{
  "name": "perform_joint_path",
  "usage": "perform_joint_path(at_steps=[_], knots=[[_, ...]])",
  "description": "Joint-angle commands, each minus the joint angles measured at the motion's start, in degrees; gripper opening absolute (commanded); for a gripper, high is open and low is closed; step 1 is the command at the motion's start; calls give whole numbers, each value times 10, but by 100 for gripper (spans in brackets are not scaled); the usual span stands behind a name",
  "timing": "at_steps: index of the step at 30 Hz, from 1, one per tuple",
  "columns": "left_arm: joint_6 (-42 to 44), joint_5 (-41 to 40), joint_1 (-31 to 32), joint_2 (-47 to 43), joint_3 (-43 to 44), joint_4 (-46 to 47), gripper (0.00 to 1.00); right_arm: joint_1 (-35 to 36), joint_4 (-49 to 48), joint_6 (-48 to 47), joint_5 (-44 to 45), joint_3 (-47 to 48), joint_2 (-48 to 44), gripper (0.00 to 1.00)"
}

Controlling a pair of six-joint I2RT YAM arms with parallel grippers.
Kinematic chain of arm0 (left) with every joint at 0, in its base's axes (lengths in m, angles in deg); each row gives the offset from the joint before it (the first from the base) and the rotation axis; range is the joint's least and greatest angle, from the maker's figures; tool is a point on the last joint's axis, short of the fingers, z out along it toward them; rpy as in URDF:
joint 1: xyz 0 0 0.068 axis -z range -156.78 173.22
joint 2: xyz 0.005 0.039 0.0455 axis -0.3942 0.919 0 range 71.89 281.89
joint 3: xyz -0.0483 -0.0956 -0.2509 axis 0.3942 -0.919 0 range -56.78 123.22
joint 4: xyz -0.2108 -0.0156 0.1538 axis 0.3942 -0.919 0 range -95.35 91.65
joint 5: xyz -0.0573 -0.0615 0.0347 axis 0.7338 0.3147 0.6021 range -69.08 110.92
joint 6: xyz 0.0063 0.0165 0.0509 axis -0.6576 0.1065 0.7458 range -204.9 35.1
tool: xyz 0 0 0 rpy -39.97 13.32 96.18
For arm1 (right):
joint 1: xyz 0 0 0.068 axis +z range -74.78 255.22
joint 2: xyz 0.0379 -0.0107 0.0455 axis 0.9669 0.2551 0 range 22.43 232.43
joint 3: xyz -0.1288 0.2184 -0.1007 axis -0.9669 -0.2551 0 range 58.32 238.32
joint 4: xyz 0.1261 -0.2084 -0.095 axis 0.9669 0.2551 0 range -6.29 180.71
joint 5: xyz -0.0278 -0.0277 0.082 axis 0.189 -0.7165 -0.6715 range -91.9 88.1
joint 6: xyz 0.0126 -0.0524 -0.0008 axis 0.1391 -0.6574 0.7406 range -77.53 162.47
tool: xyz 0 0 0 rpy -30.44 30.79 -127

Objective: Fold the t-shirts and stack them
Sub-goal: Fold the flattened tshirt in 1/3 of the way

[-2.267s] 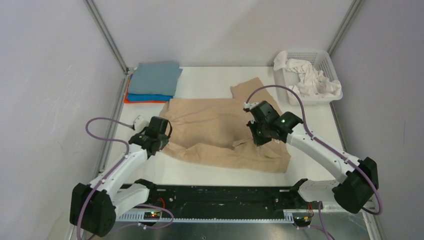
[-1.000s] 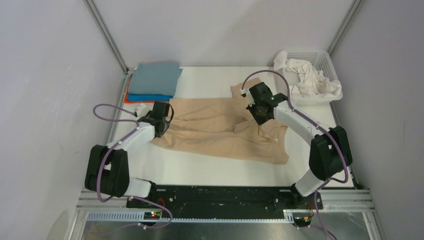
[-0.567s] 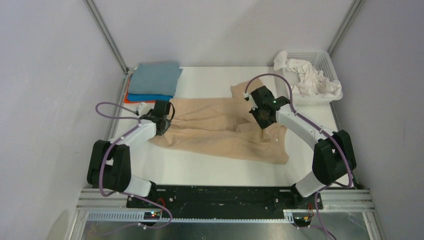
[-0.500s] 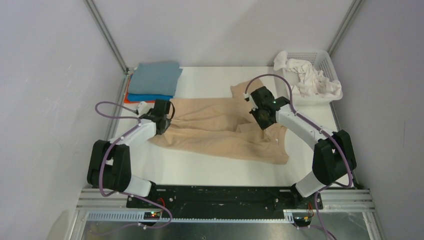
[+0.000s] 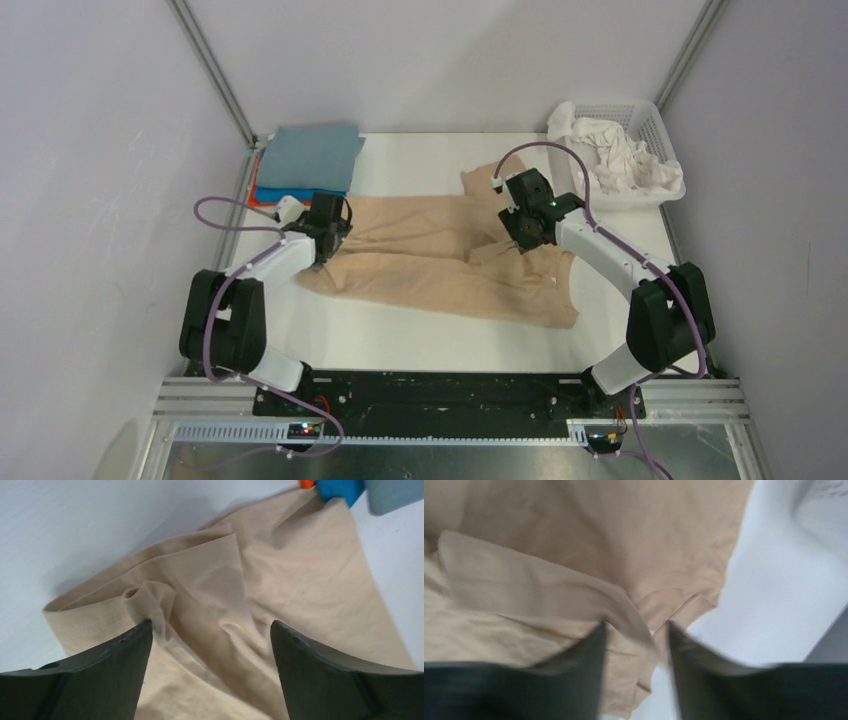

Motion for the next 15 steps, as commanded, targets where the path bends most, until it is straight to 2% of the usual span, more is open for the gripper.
perform_joint_path(at_steps=[1,2,4,7,9,12,15], knots=[[40,-23,-2,-39,38,26,98,-13,-154,-20,88,7,9,76],[53,-23,-2,-49,39,25,99,-17,-171,-27,107,12,7,94],[65,-27,-3,-96,29,25,99,-20,-183,-8,132,38,-7,99],[90,-24,-2,-188,6,24,100,-17,-152,42,120,36,-55,99],[111,-18,-2,-242,-13,23,100,-12,-129,88,110,11,-118,99],[159,-11,-2,-323,-44,22,100,-9,-120,181,86,-75,-192,99],[179,6,-3,-373,-67,14,100,-24,-126,287,0,-162,-289,99]])
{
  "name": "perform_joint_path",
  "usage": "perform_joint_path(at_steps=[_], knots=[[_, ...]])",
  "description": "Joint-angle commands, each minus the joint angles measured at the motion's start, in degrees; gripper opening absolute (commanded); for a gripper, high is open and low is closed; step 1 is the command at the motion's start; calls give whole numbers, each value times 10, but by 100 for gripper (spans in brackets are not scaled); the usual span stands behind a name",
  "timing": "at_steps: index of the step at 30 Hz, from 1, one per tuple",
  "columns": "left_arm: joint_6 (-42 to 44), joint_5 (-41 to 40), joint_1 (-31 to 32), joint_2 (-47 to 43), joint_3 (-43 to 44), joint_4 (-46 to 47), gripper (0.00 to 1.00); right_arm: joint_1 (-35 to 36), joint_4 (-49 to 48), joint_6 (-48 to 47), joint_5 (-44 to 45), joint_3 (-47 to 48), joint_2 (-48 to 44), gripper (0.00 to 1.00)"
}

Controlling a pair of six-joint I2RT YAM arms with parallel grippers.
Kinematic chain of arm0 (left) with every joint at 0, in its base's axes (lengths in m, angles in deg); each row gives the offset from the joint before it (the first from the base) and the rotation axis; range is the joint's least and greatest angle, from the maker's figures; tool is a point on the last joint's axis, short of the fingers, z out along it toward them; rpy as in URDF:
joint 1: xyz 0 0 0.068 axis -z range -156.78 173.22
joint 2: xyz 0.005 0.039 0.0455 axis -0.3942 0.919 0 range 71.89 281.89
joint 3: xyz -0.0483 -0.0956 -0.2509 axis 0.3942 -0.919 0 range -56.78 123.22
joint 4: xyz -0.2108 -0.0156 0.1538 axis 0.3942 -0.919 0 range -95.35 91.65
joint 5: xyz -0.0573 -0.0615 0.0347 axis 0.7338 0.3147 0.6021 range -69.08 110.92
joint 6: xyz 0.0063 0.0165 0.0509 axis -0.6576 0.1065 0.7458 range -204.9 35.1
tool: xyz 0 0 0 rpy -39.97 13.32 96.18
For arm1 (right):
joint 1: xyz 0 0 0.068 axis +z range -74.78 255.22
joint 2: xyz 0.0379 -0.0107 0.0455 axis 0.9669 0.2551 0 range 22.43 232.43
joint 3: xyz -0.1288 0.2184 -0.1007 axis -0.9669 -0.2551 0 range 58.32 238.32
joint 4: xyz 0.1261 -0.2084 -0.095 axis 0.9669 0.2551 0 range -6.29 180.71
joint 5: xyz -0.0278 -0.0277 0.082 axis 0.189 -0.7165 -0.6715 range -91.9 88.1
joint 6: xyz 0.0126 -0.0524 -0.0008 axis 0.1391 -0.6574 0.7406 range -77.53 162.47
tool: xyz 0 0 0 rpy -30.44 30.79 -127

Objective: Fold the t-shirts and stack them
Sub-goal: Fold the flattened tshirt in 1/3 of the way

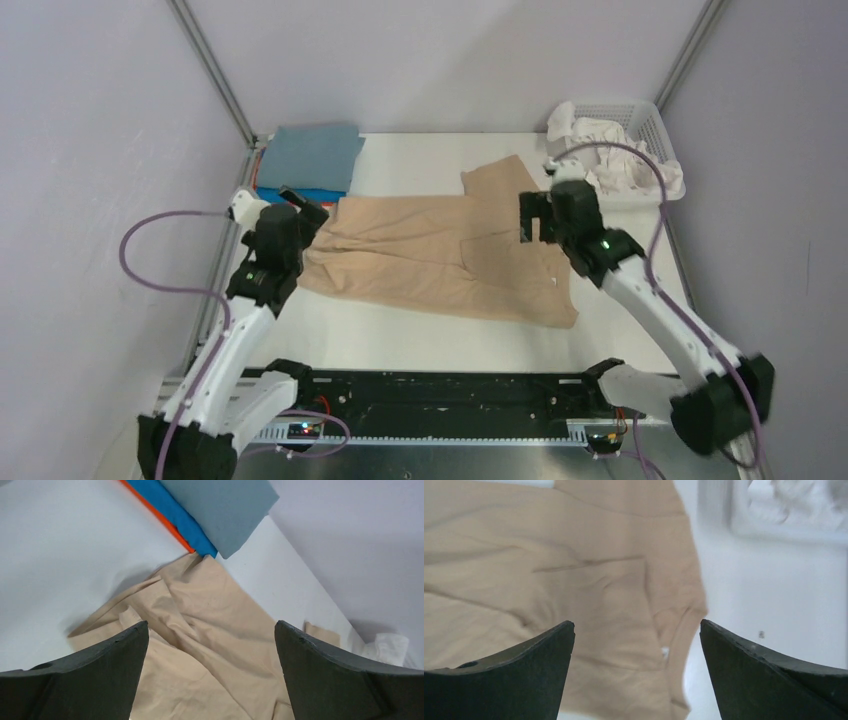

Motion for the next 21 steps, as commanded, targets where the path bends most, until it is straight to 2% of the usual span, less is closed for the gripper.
perform_joint_path(at_steps=[1,4,6,9,15,21], knots=[[58,16,-5,-67,-50,-8,100,-19,-2,181,-99,-135,-115,99],[51,48,-25,-80,-100,-6,100,-43,-59,250,-225,-225,-183,100],[58,84,-55,-66,-119,1,100,-48,-107,267,-297,-267,-191,99],[66,173,-116,-5,-127,16,100,-48,-138,280,-338,-287,-160,100],[45,210,-167,68,-155,80,100,-51,-183,284,-327,-288,-42,99],[-12,180,-197,58,-219,79,94,-54,-163,307,-254,-288,-14,99]])
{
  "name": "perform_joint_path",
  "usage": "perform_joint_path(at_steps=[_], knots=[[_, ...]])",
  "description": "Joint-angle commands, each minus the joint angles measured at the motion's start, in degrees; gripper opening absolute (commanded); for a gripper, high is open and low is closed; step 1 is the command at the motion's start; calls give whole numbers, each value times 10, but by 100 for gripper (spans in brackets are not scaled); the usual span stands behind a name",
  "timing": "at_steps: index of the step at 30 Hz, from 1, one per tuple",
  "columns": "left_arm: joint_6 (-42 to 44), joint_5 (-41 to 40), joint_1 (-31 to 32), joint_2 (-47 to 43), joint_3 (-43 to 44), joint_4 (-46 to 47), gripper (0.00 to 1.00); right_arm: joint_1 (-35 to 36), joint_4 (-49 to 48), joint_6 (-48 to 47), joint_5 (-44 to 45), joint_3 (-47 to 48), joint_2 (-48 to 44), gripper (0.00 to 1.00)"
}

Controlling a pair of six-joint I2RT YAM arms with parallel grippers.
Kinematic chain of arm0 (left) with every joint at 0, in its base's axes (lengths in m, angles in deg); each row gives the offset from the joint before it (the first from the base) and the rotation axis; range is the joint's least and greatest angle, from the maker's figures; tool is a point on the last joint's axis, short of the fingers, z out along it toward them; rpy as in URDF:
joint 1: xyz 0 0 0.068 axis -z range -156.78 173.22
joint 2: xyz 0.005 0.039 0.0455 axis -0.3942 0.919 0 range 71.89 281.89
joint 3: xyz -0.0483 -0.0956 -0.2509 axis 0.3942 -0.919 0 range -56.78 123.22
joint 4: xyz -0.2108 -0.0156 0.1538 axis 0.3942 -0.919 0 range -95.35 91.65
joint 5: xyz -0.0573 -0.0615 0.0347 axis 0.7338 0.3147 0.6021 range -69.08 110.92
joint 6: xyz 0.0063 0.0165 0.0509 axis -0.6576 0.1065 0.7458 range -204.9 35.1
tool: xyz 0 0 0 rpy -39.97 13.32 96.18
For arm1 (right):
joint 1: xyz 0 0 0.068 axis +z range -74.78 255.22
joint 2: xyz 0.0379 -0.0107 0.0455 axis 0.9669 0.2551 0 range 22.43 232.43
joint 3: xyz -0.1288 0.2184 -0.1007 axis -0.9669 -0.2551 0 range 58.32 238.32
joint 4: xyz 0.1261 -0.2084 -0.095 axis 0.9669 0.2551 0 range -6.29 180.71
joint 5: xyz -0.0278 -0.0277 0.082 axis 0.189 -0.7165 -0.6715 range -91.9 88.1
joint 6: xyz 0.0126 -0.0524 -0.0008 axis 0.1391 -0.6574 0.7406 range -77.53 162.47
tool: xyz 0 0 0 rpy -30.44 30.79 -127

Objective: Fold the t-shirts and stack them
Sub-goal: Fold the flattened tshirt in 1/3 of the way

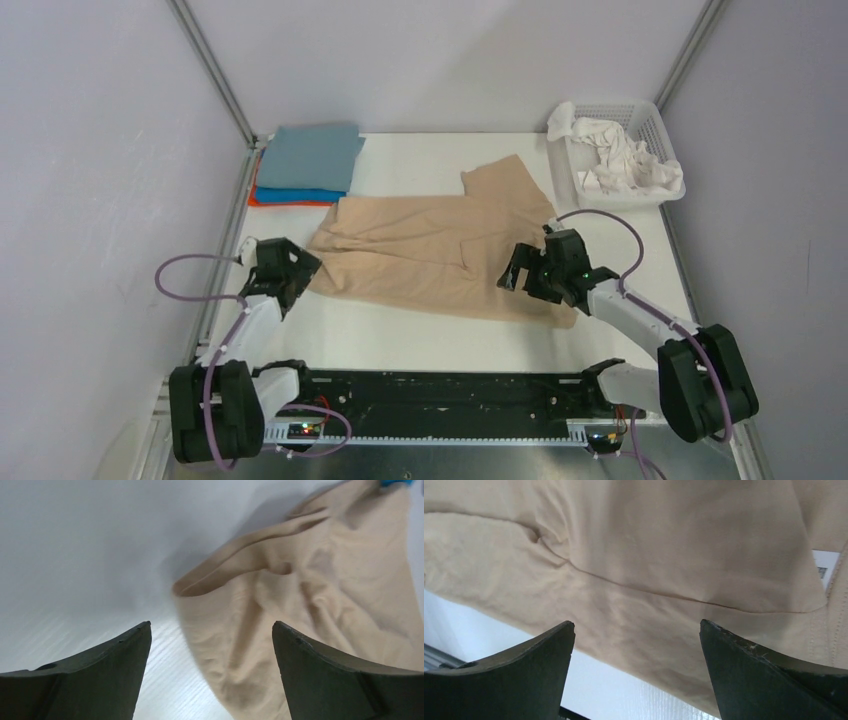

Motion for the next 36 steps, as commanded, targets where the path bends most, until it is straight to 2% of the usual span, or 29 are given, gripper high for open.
perform_joint_path(at_steps=[1,7,12,17,18,21,22,24,27,31,33,34,35,36], knots=[[-48,-20,-21,-19,-40,18,93,-5,3,25,58,7,-6,100],[-65,-59,-26,-38,-61,8,91,-37,84,27,123,-2,-75,99],[-60,-43,-32,-17,-53,13,79,-52,155,43,143,-10,-146,99],[-55,9,-31,55,-30,60,57,-68,216,84,201,-21,-235,99],[-53,25,-31,64,-30,76,55,-72,233,93,205,-26,-242,99],[-49,42,-31,98,-33,105,40,-93,245,122,187,-40,-255,99],[-48,41,-30,105,-34,107,21,-98,246,128,181,-48,-253,99],[-46,37,-30,106,-38,108,3,-100,247,149,169,-59,-242,99],[-49,25,-30,86,-47,95,0,-102,239,167,174,-72,-228,95],[-62,-7,-30,24,-74,69,0,-107,140,173,202,-112,-206,84],[-68,-26,-30,-12,-88,51,0,-111,106,173,195,-116,-179,75],[-68,-31,-30,-34,-95,45,0,-111,97,168,186,-116,-161,61],[-70,-38,-31,-45,-96,27,0,-112,90,157,182,-113,-155,35],[-70,-37,-31,-66,-96,16,0,-112,92,152,175,-110,-148,22]])
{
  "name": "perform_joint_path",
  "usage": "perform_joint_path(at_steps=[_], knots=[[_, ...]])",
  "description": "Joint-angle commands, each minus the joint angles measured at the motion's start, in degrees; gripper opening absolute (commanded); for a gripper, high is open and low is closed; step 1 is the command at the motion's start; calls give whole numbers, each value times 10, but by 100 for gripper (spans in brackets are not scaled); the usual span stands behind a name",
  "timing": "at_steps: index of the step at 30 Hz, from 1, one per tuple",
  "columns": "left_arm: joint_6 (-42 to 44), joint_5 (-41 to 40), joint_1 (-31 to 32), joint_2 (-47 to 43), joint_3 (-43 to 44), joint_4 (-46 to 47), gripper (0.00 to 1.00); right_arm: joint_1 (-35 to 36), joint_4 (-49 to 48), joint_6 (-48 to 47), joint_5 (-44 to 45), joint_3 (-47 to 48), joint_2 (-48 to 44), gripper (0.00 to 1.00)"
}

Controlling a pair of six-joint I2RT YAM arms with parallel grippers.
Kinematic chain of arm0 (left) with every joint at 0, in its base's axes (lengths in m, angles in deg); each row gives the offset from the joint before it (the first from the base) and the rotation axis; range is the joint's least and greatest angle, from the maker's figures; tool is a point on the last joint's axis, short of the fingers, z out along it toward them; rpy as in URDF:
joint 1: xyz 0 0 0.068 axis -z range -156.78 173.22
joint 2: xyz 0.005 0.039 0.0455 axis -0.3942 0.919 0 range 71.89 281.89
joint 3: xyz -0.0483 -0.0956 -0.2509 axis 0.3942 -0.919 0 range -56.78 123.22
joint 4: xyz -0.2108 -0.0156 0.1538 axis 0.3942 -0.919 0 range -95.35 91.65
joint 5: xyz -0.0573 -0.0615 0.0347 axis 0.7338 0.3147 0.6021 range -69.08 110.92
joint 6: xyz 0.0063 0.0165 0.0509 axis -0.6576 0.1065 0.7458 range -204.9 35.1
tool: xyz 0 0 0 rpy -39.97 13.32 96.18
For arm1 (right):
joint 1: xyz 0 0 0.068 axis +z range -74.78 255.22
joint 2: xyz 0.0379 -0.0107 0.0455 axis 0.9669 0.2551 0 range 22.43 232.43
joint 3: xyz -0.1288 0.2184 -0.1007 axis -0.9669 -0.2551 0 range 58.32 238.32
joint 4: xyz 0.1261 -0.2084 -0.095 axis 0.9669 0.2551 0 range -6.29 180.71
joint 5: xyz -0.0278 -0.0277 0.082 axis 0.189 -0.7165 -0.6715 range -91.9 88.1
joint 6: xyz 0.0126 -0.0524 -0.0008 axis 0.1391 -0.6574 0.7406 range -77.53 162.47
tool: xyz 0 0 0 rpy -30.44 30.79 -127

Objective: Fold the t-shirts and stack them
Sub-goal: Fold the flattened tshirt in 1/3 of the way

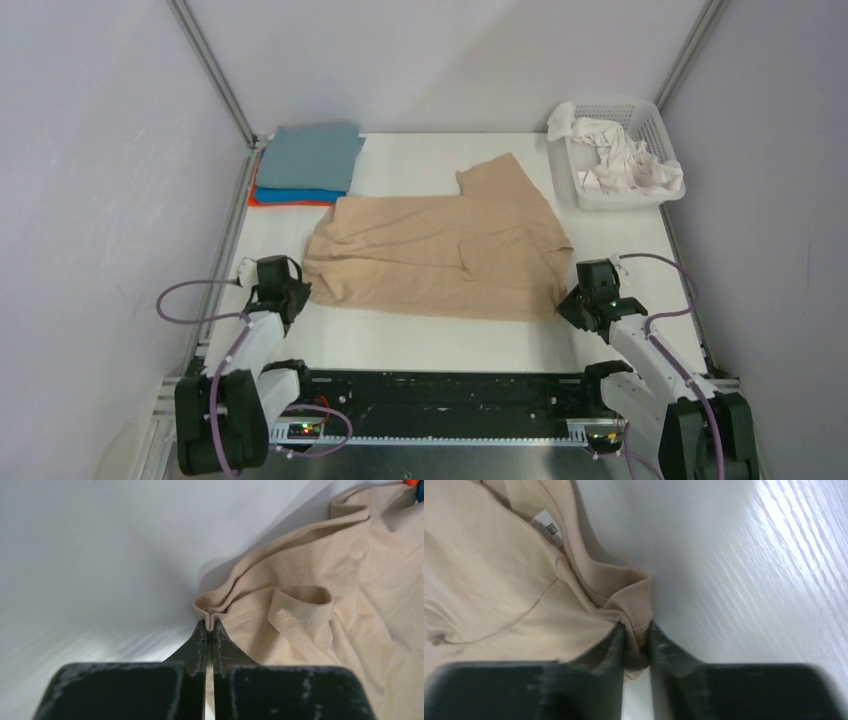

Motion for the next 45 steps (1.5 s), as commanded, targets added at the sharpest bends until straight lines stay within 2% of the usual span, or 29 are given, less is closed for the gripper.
perform_joint_path(at_steps=[1,4,6,10,13,17,23,27,29,31,32,33,34,35,36,37,38,39,42,44,45], knots=[[-15,-33,-3,-71,-6,-84,0,-3,-43,-11,-4,6,32,5],[-34,-28,-2,-151,-2,-165,0,-3,22,-23,36,24,-27,0],[-61,-58,-2,-219,2,-275,0,-6,74,-16,64,32,-87,0],[-117,-151,-2,-366,20,-419,0,-10,151,17,69,42,-177,0],[-137,-143,-1,-443,9,-449,0,-6,185,40,47,47,-194,0],[-175,-96,-1,-440,-9,-465,0,-6,201,77,-1,55,-188,0],[-222,-143,2,-457,11,-518,0,-6,269,114,46,57,-250,0],[-230,-138,4,-480,11,-521,0,-7,303,123,51,59,-278,0],[-234,-141,5,-483,7,-522,1,-6,304,122,46,59,-279,5],[-235,-149,5,-485,9,-525,21,-6,303,123,52,59,-279,7],[-237,-153,5,-489,14,-526,34,-5,301,122,59,59,-281,15],[-241,-162,5,-493,17,-532,36,-6,299,122,63,60,-285,21],[-242,-166,5,-504,24,-535,43,-6,300,121,76,61,-293,36],[-245,-175,5,-511,29,-541,46,-5,302,121,83,65,-298,45],[-247,-180,5,-524,39,-546,62,-5,305,125,98,68,-308,64],[-249,-190,5,-540,46,-554,74,-6,311,129,105,74,-313,87],[-250,-202,5,-549,61,-560,93,-6,310,133,112,75,-325,93],[-249,-207,5,-562,70,-562,96,-6,306,134,114,78,-331,98],[-235,-236,5,-570,119,-558,100,-6,301,132,125,89,-348,99],[-212,-232,5,-548,145,-538,100,-6,289,117,136,102,-345,99],[-173,-223,5,-522,155,-521,100,-6,271,107,140,113,-338,99]])
